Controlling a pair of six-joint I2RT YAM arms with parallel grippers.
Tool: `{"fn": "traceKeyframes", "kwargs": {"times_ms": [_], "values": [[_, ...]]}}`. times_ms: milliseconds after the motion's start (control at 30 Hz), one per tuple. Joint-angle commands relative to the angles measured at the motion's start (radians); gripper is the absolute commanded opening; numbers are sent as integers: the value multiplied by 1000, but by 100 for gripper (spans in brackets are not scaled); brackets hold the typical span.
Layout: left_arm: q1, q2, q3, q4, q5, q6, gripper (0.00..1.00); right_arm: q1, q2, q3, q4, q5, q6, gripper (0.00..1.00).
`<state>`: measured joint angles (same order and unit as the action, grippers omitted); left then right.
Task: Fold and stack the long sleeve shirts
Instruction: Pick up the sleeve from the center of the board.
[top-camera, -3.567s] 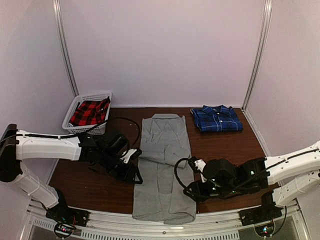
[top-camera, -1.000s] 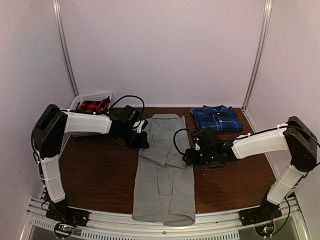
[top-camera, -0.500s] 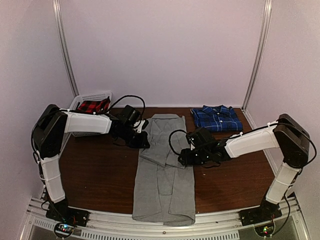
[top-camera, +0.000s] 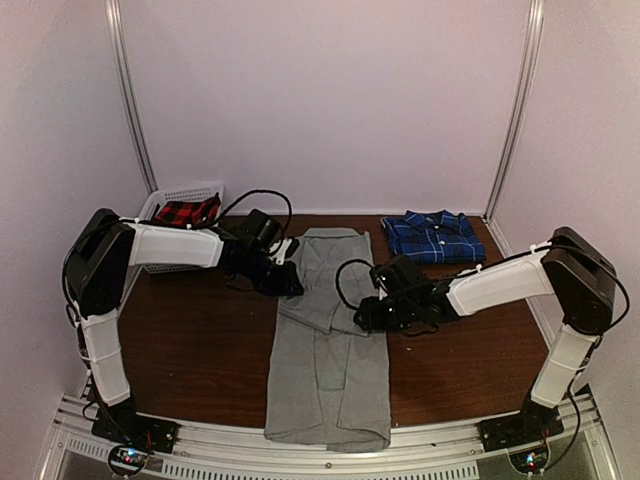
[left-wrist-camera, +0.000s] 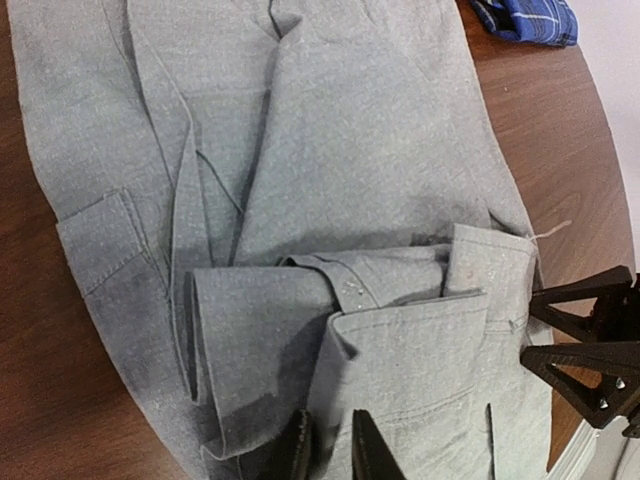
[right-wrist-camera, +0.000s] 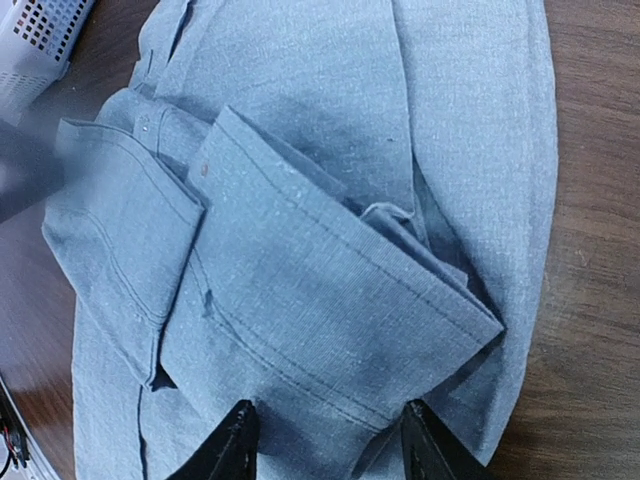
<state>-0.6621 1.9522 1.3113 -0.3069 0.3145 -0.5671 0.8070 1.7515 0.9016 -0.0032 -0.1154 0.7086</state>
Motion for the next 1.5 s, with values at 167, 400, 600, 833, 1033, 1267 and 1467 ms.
{"fn": "traceKeyframes", "kwargs": {"times_ms": [167,400,600,833,1033,1267,1467], "values": [[-1,-11,-6,53,50,-2,1,4,16,63,35,-3,10,40],[-1,-11,-9,56,42,-5,0,10,42,100,22,-7,-2,29],[-1,-10,-21,55,29,-9,0,14,41,117,13,16,-6,37],[-1,-7,-22,56,24,-13,0,18,0,74,71,19,10,54],[-1,-4,-17,54,25,-14,0,20,34,113,11,89,9,62],[-1,-7,-26,56,23,-19,0,22,103,192,-97,184,-5,66],[-1,-6,-23,59,27,-22,0,52,196,297,-150,186,-26,67]]}}
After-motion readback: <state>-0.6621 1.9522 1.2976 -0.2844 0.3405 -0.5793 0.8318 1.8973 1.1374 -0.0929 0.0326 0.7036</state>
